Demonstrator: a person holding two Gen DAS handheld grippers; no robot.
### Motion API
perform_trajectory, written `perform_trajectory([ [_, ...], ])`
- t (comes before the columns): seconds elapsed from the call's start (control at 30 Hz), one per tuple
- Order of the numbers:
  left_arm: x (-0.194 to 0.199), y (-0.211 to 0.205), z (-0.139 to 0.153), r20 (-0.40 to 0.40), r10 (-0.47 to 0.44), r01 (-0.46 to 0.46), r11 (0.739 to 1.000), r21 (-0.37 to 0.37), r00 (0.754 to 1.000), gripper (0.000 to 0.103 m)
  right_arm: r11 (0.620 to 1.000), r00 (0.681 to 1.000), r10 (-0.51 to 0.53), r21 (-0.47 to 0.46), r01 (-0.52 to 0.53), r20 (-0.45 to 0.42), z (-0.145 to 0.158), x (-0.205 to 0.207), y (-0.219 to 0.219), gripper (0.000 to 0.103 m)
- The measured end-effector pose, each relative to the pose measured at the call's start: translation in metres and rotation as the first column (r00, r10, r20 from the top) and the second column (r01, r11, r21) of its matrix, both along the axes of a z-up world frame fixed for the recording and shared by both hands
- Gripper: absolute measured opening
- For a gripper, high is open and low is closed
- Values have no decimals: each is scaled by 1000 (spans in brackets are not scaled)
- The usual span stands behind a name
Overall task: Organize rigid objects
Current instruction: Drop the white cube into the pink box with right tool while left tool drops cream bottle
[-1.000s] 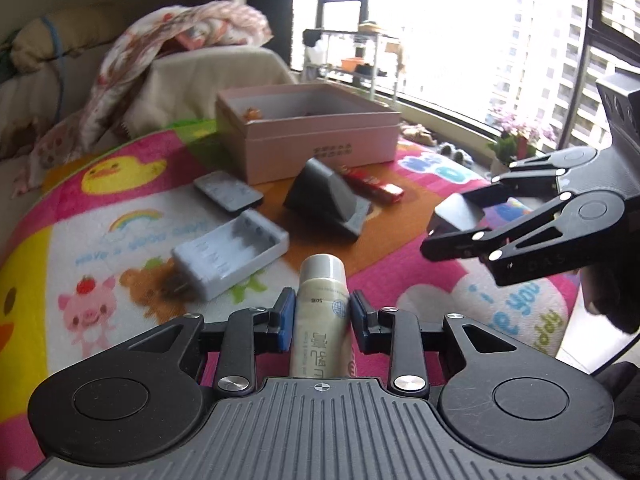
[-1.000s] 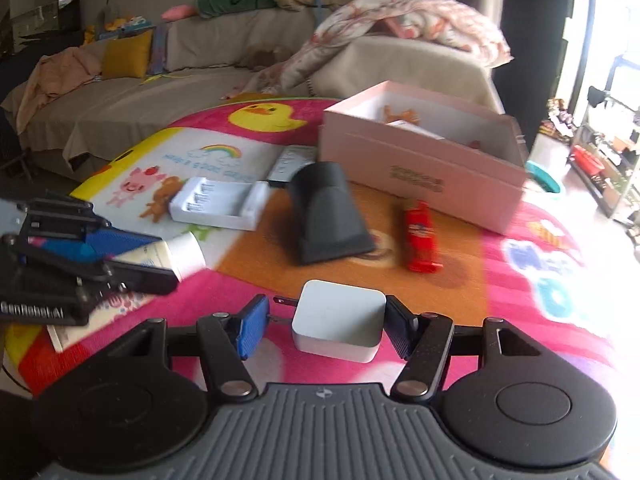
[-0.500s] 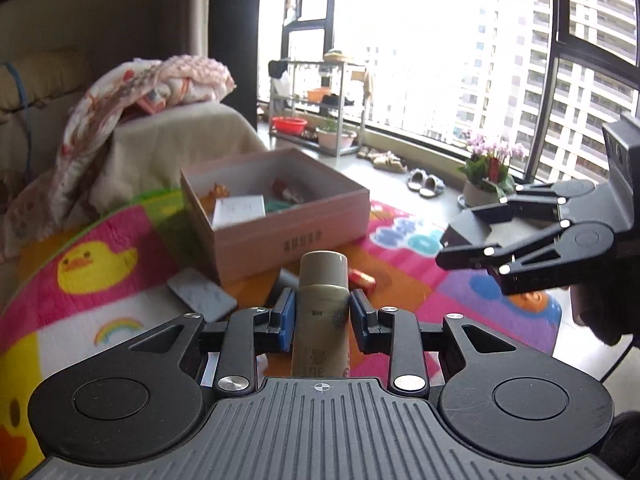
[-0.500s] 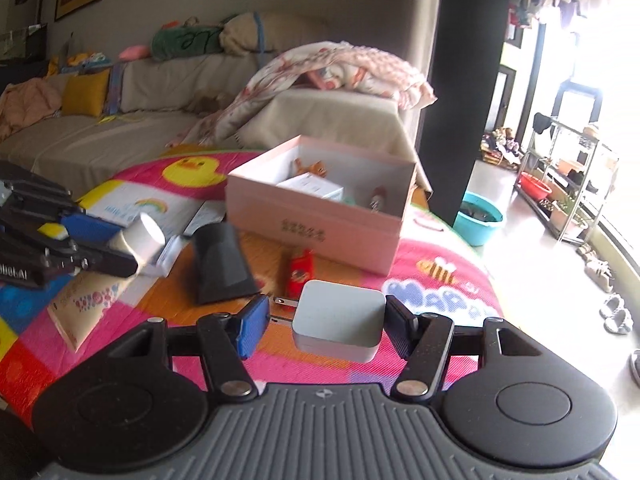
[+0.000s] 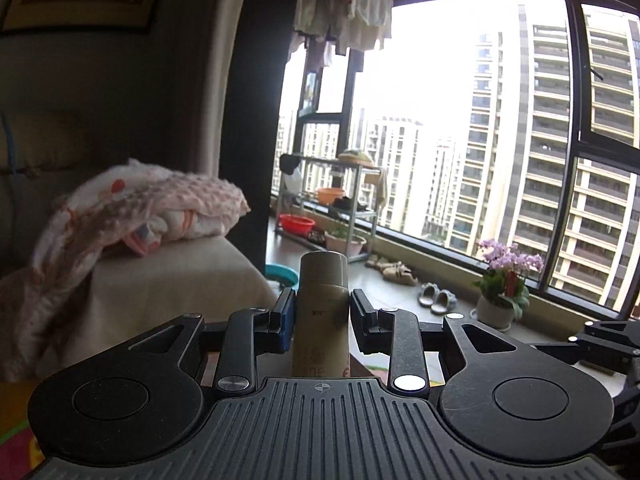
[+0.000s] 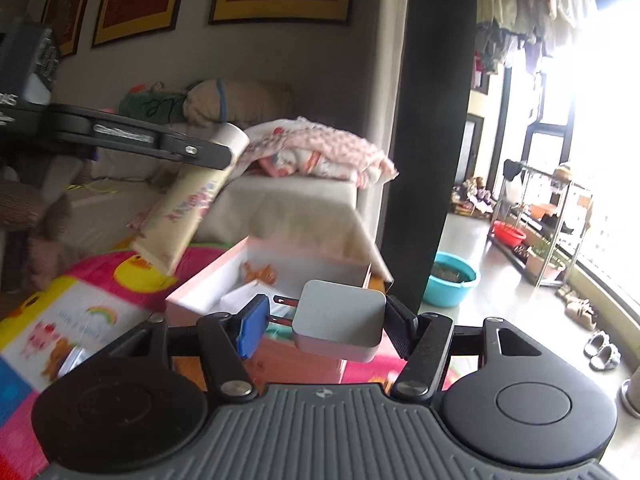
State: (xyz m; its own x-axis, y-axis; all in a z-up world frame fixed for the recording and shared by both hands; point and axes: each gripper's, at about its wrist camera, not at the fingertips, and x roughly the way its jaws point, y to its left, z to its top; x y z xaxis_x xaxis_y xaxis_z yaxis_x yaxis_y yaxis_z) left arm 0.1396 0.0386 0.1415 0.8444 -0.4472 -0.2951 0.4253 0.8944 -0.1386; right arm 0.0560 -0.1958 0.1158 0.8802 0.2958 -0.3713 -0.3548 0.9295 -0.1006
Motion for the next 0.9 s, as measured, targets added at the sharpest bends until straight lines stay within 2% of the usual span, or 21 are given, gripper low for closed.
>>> perform_trajectory([
  [0.03,14,-1,-11,-62,-16,15,1000,-22,998,34,1000,1000,-9,1,9,-3,0,5,1,62],
  [0.1,37,-4,-38,-208,-12,5,999,-34,978,33,1000,1000,-17,5,17,-21,-1,14,1,62],
  [0.17,43,-1,-60,-266,27,-30,1000,-9,964,33,1000,999,-23,2,23,-35,-4,21,1,62],
  [0.27,33,19,-73,-267,72,-86,995,-43,961,34,1000,998,-23,3,23,-61,-9,33,5,62],
  [0.37,8,44,-74,-246,96,-122,988,-92,965,34,1000,994,-13,24,15,-105,-15,54,15,62],
  [0.47,-20,65,-75,-231,135,-163,981,-108,964,34,998,992,8,60,0,-127,-21,76,27,62],
  [0.53,-33,82,-78,-260,168,-203,972,-115,951,34,997,989,27,76,-16,-144,-26,90,35,67],
  [0.57,-42,89,-81,-283,188,-227,967,-112,941,34,997,988,13,75,-1,-156,-29,96,38,73],
  [0.6,-48,96,-87,-304,207,-249,963,-106,930,34,997,986,-1,77,14,-165,-31,98,40,75],
  [0.67,-61,106,-96,-331,232,-276,957,-93,915,34,996,981,11,90,6,-193,-37,95,40,75],
  [0.77,-90,113,-110,-349,208,-256,962,-99,914,34,993,969,68,113,-42,-239,-51,76,37,76],
  [0.9,-120,119,-126,-393,179,-249,959,-134,902,34,979,932,187,135,-151,-310,-73,40,42,78],
])
